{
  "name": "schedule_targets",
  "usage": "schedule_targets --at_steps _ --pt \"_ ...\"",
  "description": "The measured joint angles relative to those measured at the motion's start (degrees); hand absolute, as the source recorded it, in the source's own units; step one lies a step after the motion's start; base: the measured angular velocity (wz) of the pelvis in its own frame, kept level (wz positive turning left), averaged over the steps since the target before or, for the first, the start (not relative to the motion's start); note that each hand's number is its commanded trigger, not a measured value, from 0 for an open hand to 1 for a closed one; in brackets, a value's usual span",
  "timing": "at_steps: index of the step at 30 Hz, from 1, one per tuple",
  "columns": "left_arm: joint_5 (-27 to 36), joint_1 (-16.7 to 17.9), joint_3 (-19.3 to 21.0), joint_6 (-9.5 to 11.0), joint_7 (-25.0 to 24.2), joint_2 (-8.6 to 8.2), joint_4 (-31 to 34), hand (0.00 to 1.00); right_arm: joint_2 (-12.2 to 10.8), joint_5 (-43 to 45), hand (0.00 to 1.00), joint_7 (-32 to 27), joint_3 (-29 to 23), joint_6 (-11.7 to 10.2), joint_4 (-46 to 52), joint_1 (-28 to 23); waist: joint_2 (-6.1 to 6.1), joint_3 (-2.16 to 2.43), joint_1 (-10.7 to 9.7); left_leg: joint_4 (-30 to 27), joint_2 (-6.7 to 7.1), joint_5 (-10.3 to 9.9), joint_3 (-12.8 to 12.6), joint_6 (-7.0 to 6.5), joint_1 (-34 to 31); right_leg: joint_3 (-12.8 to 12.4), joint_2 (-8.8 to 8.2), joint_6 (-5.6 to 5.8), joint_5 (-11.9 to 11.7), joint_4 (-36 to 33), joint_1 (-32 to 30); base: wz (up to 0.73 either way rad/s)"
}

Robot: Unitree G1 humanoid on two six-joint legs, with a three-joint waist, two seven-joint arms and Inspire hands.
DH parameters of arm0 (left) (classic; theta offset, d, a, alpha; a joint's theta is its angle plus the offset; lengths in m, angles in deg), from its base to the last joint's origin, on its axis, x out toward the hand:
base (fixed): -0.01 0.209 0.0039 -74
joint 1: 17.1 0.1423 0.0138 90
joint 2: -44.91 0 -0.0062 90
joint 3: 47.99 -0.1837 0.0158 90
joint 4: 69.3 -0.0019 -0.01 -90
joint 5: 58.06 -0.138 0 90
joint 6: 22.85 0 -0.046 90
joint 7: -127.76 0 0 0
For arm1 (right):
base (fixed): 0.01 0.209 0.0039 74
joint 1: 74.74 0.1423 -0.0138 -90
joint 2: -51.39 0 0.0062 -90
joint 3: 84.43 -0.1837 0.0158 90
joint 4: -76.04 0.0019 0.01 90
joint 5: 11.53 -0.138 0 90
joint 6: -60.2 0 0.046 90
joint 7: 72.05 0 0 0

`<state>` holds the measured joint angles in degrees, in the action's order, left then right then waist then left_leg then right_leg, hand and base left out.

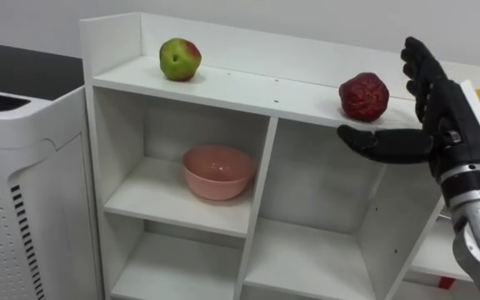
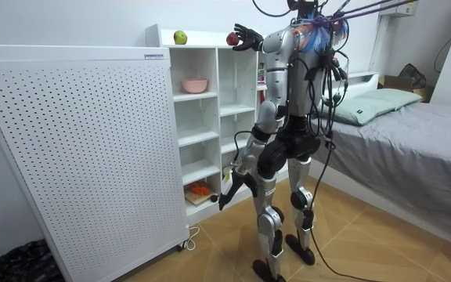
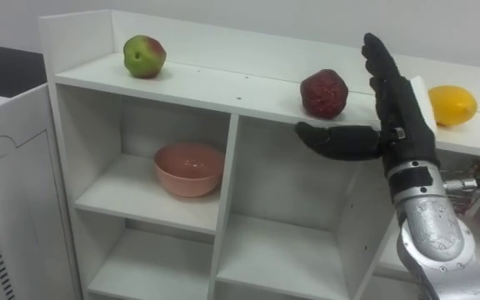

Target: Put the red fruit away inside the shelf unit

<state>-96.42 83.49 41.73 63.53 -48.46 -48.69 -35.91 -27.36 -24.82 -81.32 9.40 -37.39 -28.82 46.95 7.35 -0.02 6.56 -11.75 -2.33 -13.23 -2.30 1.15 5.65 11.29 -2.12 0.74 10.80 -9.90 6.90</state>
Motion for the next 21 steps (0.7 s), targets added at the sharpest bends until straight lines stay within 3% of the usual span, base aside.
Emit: schedule_targets --at_steps 2,3,4,7,8,21 --pt "0.0 0.0 0.0 -0.1 -0.7 0.09 0.0 0.0 0.0 -0.2 0.04 0.9 0.0 0.2 -0.6 0.9 -0.02 -0.01 -0.1 0.0 0.0 0.0 0.0 0.0 0.0 0.1 -0.03 0.0 0.0 0.0 0.0 0.0" --pt "0.0 0.0 0.0 -0.1 -0.9 0.13 0.0 0.0 0.0 -0.1 0.33 1.5 0.0 0.2 -0.9 1.2 -0.16 -0.11 -0.3 0.0 0.0 0.0 0.1 0.0 0.0 0.2 -0.04 0.0 0.0 0.0 0.0 0.0" --pt "0.0 0.0 0.0 -0.2 -1.0 0.15 0.0 0.0 0.0 -0.1 0.53 1.9 0.0 0.2 -1.0 1.3 -0.13 -0.09 -0.3 0.0 0.01 0.0 0.1 0.0 0.0 0.3 -0.05 0.0 0.0 0.0 0.0 0.0" --pt "0.0 0.0 0.0 -0.2 -1.6 0.24 0.4 0.0 0.0 0.1 0.95 2.9 0.0 0.7 -1.5 1.7 -0.1 -0.07 -0.4 0.0 0.02 0.0 0.2 0.0 0.0 0.5 -0.08 0.0 0.0 0.0 0.1 0.01" --pt "0.0 0.0 0.0 -0.2 -1.9 0.33 0.5 0.0 0.0 0.1 1.0 3.2 0.0 1.0 -2.0 2.2 -0.12 -0.09 -0.4 0.0 0.02 0.0 0.3 0.0 0.0 0.5 -0.08 0.0 0.0 0.0 0.1 0.0" --pt "0.1 0.0 -0.7 -0.3 -2.2 0.74 0.6 0.0 0.1 0.3 1.0 3.5 0.0 1.4 -2.9 3.7 0.13 -0.11 -1.5 0.0 0.07 0.0 1.1 0.0 -0.4 3.5 -0.32 0.0 0.0 0.0 0.4 0.03"
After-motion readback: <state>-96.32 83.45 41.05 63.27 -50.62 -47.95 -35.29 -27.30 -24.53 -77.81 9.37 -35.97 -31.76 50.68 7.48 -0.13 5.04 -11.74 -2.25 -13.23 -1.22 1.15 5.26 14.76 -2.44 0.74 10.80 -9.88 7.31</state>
